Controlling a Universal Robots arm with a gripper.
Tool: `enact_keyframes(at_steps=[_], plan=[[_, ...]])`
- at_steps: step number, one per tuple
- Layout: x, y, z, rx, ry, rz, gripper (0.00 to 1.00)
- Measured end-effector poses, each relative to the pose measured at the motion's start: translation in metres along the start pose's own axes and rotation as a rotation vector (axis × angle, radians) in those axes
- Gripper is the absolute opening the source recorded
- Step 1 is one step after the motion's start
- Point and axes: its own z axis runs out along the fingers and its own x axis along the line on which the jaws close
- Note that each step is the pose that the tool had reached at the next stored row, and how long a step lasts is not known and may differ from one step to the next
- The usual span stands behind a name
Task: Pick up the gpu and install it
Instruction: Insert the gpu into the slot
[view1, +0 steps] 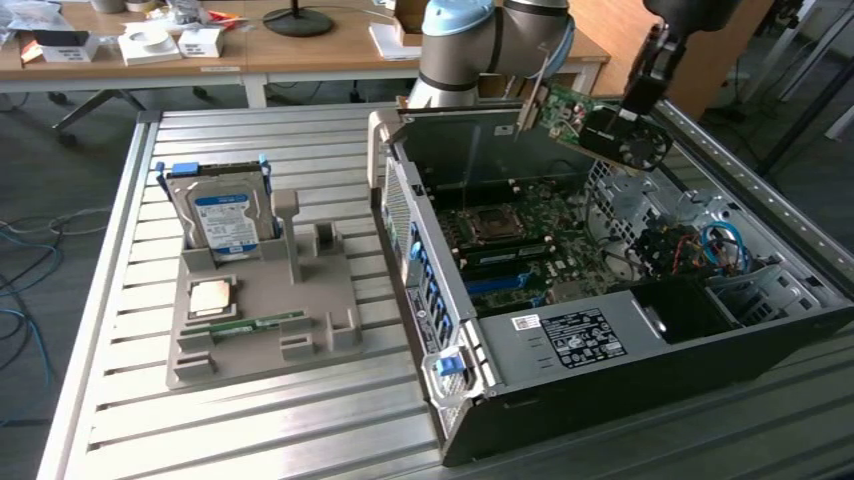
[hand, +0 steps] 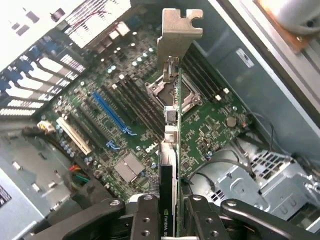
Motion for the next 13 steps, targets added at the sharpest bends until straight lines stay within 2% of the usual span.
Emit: enact_keyframes(at_steps=[13], plan=[[0.0000, 0.0000, 0.0001, -0.0048, 0.0103, -0.217, 0.26]])
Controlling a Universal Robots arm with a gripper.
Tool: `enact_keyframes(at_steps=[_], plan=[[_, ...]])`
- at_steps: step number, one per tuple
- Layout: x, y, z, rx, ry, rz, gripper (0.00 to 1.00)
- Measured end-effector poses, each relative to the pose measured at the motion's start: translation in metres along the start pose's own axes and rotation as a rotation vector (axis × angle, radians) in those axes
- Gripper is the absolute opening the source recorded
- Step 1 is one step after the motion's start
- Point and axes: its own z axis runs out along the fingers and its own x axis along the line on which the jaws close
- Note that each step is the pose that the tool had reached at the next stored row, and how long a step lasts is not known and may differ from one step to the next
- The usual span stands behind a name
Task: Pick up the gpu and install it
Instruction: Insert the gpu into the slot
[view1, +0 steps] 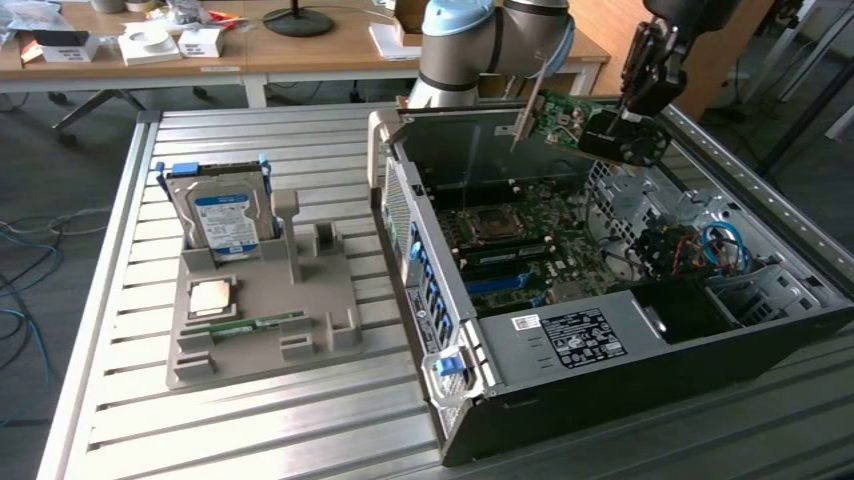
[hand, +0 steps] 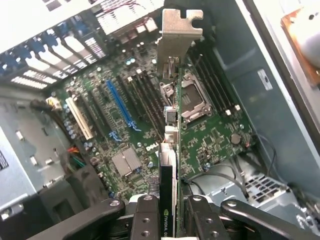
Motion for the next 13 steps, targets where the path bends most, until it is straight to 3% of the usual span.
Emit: enact_keyframes(at_steps=[9, 13], plan=[[0.0000, 0.0000, 0.0000, -0.0030, 0.0067, -0.139, 0.26], [0.0000, 0.0000, 0.0000, -0.0031, 0.0069, -0.142, 0.26]])
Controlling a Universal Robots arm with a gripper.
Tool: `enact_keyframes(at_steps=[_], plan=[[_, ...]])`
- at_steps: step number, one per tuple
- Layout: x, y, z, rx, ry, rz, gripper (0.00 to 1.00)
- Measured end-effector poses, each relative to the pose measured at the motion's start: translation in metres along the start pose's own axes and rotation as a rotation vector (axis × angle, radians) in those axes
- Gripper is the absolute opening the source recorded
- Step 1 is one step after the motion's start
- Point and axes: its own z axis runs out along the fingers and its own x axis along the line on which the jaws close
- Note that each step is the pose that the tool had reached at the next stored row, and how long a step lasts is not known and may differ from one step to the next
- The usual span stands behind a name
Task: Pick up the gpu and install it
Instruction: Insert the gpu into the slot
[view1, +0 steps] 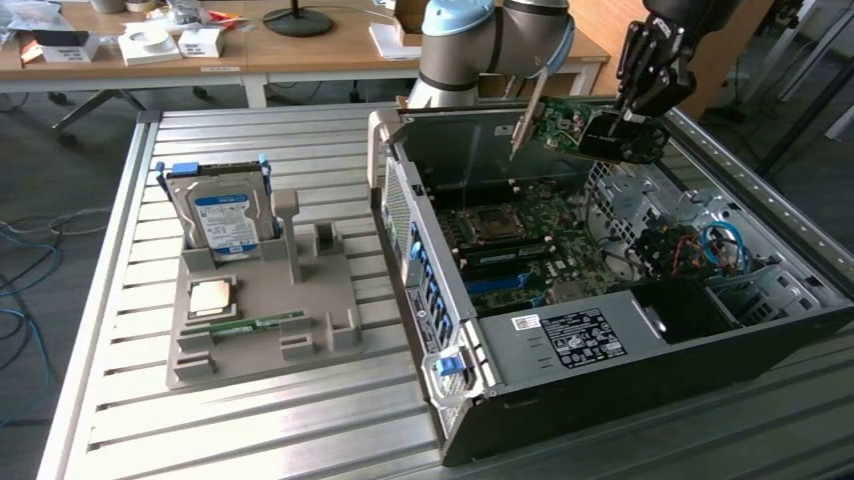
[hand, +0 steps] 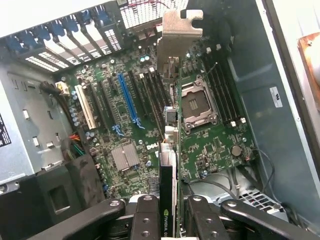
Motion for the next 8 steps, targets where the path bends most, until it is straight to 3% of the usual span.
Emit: enact_keyframes(at_steps=[8], plan=[[0.0000, 0.0000, 0.0000, 0.0000, 0.0000, 0.000, 0.26]])
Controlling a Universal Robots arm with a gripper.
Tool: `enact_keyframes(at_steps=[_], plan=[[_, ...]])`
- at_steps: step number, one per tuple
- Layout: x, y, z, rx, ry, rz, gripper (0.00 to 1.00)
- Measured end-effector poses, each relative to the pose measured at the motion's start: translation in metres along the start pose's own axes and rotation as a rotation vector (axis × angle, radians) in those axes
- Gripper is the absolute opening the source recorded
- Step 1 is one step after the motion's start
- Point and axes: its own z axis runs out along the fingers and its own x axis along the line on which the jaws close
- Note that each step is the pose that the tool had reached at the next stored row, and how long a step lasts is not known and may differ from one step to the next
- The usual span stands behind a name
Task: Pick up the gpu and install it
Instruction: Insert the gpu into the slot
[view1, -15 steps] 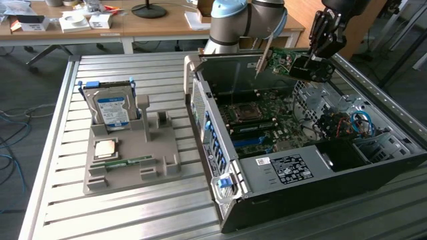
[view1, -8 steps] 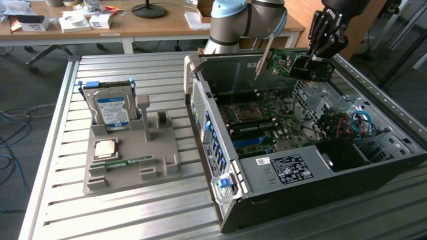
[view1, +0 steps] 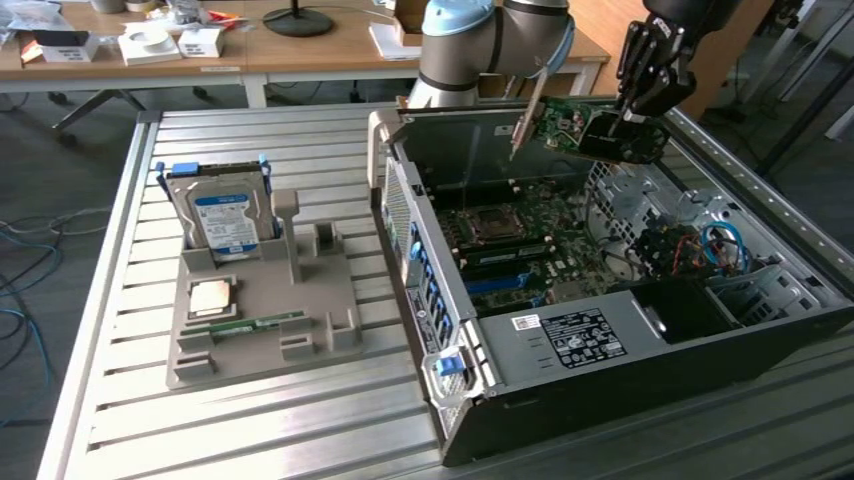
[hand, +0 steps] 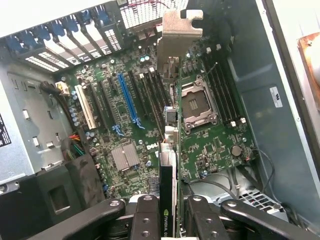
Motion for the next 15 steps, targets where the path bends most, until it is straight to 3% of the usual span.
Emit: enact_keyframes(at_steps=[5, 15], plan=[[0.0000, 0.0000, 0.0001, -0.0004, 0.0006, -0.015, 0.26], [0.0000, 0.0000, 0.0001, -0.0039, 0.0085, -0.179, 0.26]])
